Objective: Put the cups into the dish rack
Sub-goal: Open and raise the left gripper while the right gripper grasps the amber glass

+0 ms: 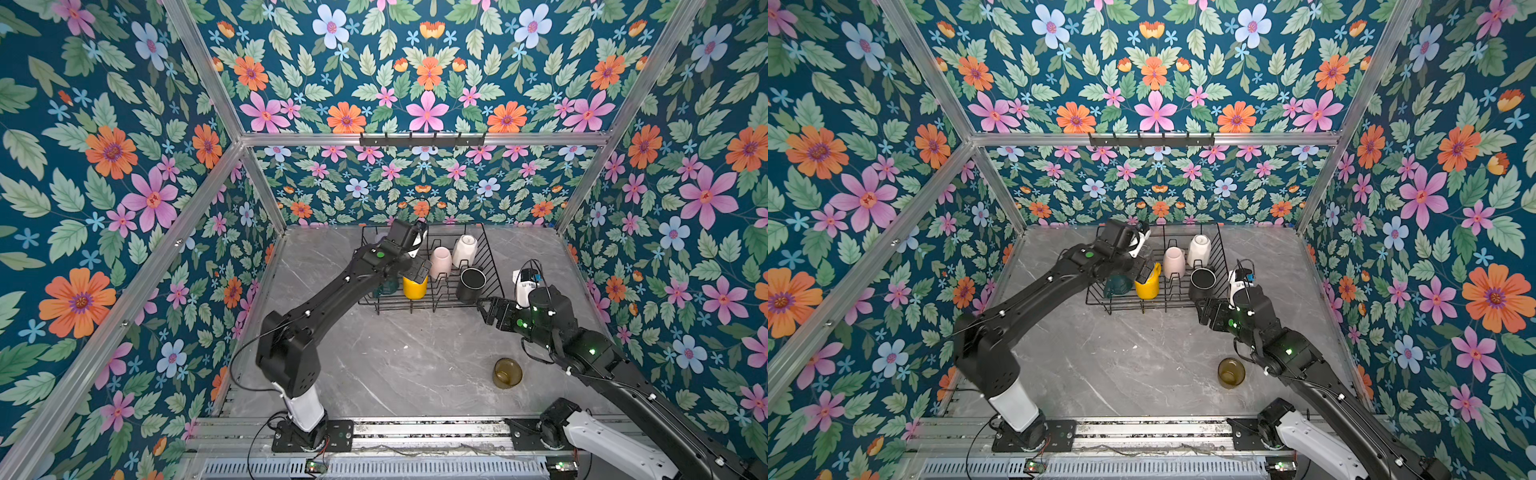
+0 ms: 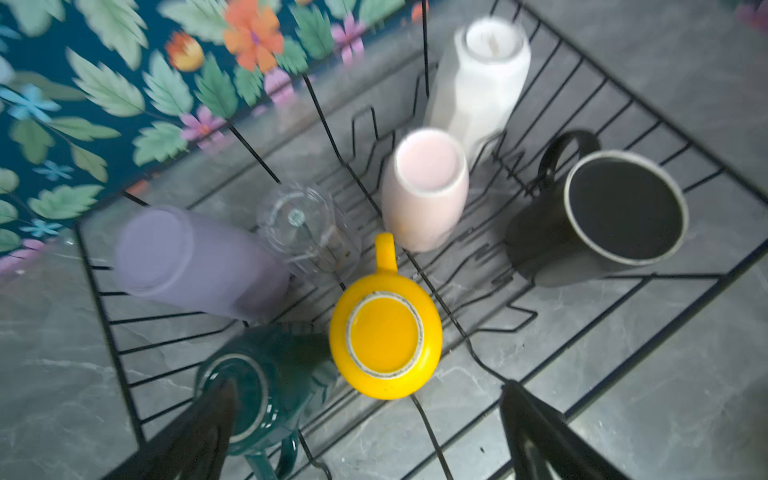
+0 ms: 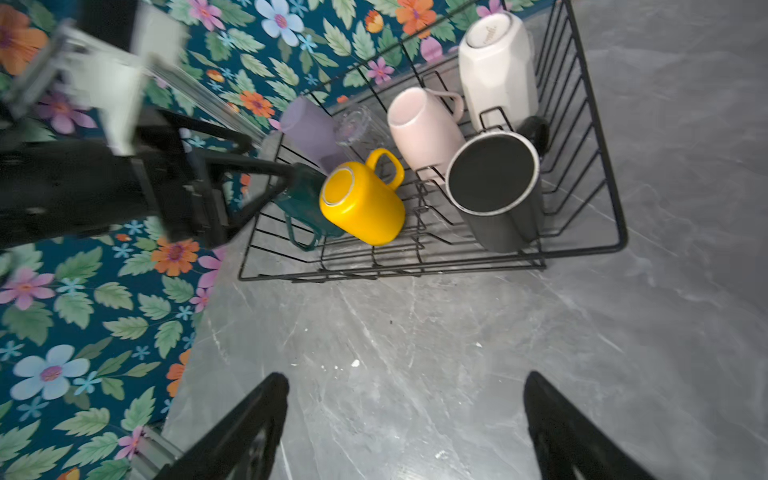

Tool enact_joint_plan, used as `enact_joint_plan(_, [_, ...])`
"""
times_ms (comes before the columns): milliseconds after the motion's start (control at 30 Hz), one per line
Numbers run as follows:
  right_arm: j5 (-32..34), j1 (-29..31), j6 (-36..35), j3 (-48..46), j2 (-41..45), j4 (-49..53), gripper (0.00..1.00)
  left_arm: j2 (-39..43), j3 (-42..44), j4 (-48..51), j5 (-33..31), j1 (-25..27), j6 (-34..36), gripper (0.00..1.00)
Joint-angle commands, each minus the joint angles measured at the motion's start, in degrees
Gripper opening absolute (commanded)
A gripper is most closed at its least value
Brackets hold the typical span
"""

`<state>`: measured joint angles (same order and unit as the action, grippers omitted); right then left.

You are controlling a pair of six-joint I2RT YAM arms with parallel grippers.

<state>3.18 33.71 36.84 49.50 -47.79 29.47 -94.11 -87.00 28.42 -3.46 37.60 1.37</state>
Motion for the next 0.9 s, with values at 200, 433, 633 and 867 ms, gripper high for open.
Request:
enact_joint_plan(200, [11.77,6.29,1.9,6.02,-9.51,21.26,0.79,20.86,19.39,-24.25,1.27,-6.65,-3.43,1.0])
enact_joint_plan(433, [11.6,11.31,9.13,1.44,-8.27,25.91,0.69,30.23,29.6,-33.88,14.52,-18.89,-10.7,1.0])
enact_joint_plan(633, [11.95,16.34,14.68,0.19,-6.95,29.54,0.61,33.01,35.41,-39.07,17.58,-20.42,-13.14,1.0])
enact_joint_plan(867, [10.91,21.44,20.93,-2.52,-8.08,30.54,0.54,34.74,35.5,-36.74,14.88,-20.64,-11.83,1.0])
